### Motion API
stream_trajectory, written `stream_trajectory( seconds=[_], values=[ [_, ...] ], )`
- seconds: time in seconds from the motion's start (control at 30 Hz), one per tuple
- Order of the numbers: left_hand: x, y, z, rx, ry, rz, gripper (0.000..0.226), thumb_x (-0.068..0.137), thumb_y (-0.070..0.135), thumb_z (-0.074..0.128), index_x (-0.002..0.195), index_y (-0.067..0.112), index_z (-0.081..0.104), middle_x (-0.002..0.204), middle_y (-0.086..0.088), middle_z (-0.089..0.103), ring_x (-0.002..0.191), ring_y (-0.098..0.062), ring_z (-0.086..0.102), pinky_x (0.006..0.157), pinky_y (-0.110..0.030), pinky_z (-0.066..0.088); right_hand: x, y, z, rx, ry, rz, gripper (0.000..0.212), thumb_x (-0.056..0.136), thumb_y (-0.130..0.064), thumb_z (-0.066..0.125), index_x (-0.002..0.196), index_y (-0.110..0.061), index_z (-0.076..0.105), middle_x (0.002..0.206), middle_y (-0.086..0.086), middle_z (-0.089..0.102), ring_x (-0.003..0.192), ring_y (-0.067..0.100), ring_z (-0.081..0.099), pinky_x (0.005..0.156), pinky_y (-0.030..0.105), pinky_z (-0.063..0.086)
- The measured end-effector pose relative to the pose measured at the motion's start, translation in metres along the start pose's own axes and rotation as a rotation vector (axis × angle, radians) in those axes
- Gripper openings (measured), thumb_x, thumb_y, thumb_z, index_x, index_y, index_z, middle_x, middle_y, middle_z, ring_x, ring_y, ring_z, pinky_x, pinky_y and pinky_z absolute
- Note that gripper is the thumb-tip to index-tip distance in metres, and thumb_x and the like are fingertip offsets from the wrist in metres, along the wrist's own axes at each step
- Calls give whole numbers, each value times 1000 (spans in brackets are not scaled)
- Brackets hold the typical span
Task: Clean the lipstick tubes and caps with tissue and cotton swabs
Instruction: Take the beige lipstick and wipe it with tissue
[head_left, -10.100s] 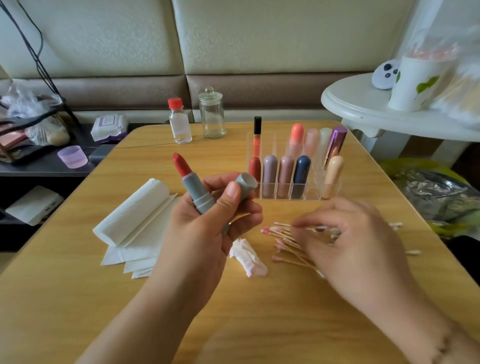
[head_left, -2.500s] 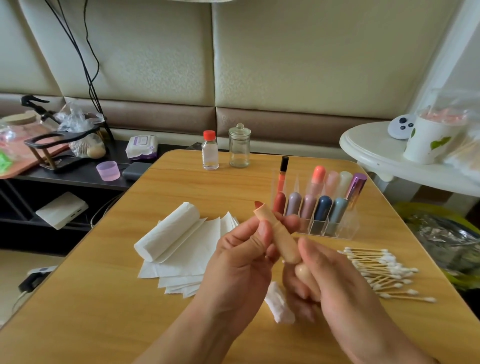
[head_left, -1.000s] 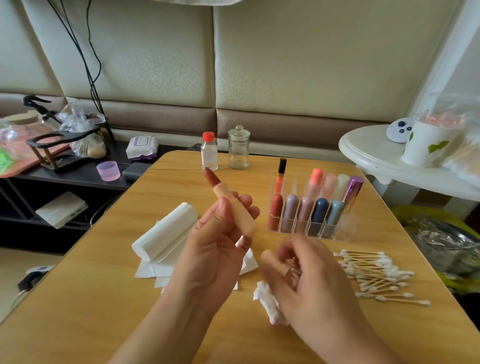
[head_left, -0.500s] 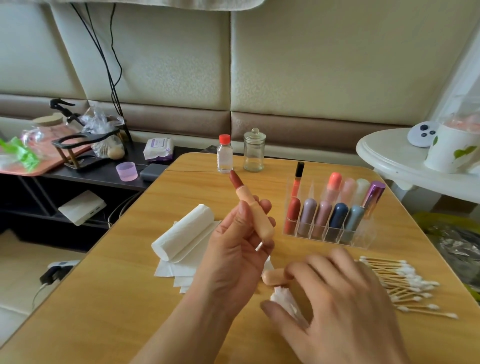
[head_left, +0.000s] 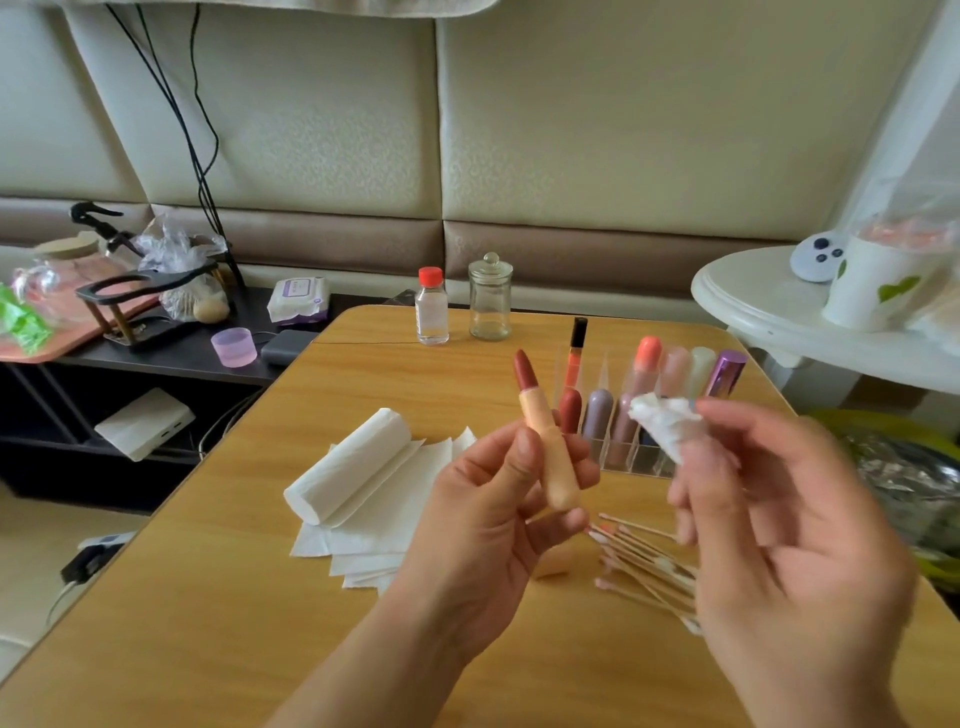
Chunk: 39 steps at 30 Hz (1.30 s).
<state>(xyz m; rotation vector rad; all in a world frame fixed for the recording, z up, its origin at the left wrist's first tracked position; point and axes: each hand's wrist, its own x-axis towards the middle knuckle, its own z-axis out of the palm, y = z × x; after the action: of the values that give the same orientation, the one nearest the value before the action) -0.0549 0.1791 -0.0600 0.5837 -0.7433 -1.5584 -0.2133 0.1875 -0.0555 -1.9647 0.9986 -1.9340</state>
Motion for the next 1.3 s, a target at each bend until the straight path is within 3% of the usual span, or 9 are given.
stream_trajectory(
  seconds=[0.17,0.3,0.53,0.7,0.77,0.93,1.0,1.17,1.3],
  values=[
    [-5,-7,5,127,-66,-40,41,63,17,85,103,11,76,98,-16,72,86,-21,71,62,-25,56,2,6,5,-133,-65,-74,28,94,-6,60,120,-14,65,106,6,62,94,17,67,77,34,58],
    [-5,-9,5,204,-107,-13,51,71,24,84,117,9,70,99,-15,67,87,-21,62,71,-29,56,-1,10,8,-241,-115,-148,29,93,-10,64,122,-12,68,101,4,60,96,6,61,82,20,54],
    [-6,-11,5,253,-95,-6,38,77,21,74,113,9,72,106,-27,60,96,-34,54,75,-35,56,0,8,8,-270,-164,-225,25,95,-8,61,118,-7,72,97,7,62,87,0,56,82,10,46],
    [-7,-13,6,244,-129,2,43,72,23,75,113,11,73,96,-21,66,88,-30,58,79,-40,57,-4,11,7,-295,-42,-167,22,93,-5,63,112,-1,73,95,6,67,84,5,62,77,17,53],
    [-7,-13,7,196,-117,8,42,73,24,73,113,10,73,90,-18,64,86,-29,58,76,-36,57,-7,10,7,-288,-32,-196,22,91,-1,65,112,2,73,93,9,67,82,8,63,76,18,53],
    [-8,-10,6,171,-127,29,38,78,22,70,113,8,72,105,-28,59,96,-37,57,77,-36,57,-9,5,9,-319,-72,-290,23,96,-6,63,117,1,70,95,12,65,81,8,60,80,18,53],
    [-9,-12,5,201,-134,45,38,79,21,71,114,7,71,107,-26,66,96,-34,63,77,-38,56,-7,5,10,-322,-73,-294,24,98,-9,61,118,1,69,96,12,64,83,8,60,83,18,53],
    [-10,-16,6,303,-133,66,37,81,22,71,117,14,71,106,-27,68,94,-31,64,84,-46,56,-6,5,11,-328,2,-205,24,92,-4,64,114,2,71,97,9,67,86,11,64,80,20,54],
    [-11,-16,8,290,-156,80,35,84,20,68,118,13,71,111,-34,64,96,-34,63,80,-43,57,-4,5,10,-342,14,-165,20,91,-4,63,107,3,74,94,8,67,84,4,61,78,13,50]
  ],
)
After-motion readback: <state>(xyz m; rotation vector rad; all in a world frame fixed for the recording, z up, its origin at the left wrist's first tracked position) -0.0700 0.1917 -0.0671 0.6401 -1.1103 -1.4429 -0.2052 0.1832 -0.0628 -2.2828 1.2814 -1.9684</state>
